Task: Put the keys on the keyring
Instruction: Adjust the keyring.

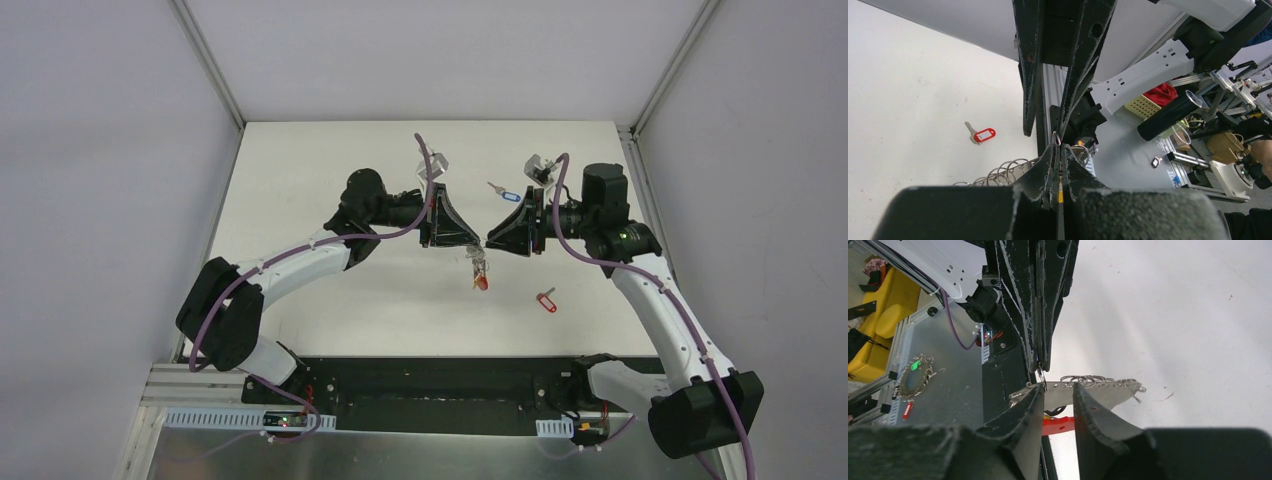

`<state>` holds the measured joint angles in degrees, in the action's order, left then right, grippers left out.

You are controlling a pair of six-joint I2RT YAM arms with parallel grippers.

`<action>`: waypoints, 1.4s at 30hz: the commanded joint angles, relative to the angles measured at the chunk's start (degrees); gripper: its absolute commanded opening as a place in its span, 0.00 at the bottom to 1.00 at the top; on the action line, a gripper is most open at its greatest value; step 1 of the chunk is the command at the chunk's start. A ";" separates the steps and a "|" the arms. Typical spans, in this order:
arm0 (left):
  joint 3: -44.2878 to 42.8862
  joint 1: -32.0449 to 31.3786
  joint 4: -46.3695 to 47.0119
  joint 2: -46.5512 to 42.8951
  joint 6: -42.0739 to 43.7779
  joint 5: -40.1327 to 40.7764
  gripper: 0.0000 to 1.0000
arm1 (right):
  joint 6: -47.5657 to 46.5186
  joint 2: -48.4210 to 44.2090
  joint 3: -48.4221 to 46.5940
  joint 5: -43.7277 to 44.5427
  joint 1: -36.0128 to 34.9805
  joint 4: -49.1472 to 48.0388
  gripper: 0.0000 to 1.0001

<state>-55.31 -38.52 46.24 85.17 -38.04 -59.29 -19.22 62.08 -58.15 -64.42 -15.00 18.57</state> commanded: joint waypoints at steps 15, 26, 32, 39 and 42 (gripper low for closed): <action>-0.30 0.32 7.12 0.85 -3.18 2.04 0.00 | 6.25 0.13 2.25 -7.24 0.15 -9.11 0.20; -0.35 0.30 6.96 1.32 -3.03 2.03 0.00 | 6.76 0.67 2.83 -7.49 -0.42 -10.48 0.00; -2.39 0.30 -4.59 0.27 5.77 0.30 0.02 | -1.53 1.37 -2.81 -0.53 -1.76 0.65 0.00; -5.81 0.21 -17.94 -0.49 14.80 1.26 0.18 | -6.25 3.45 -5.83 4.28 -5.16 7.52 0.00; -6.56 0.03 -20.16 -0.28 16.18 1.35 0.20 | -6.46 3.73 -5.91 4.64 -5.54 7.75 0.00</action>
<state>-59.00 -38.52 30.81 86.56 -27.07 -57.95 -23.00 65.60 -61.12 -60.14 -19.57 24.69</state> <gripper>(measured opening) 0.191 0.006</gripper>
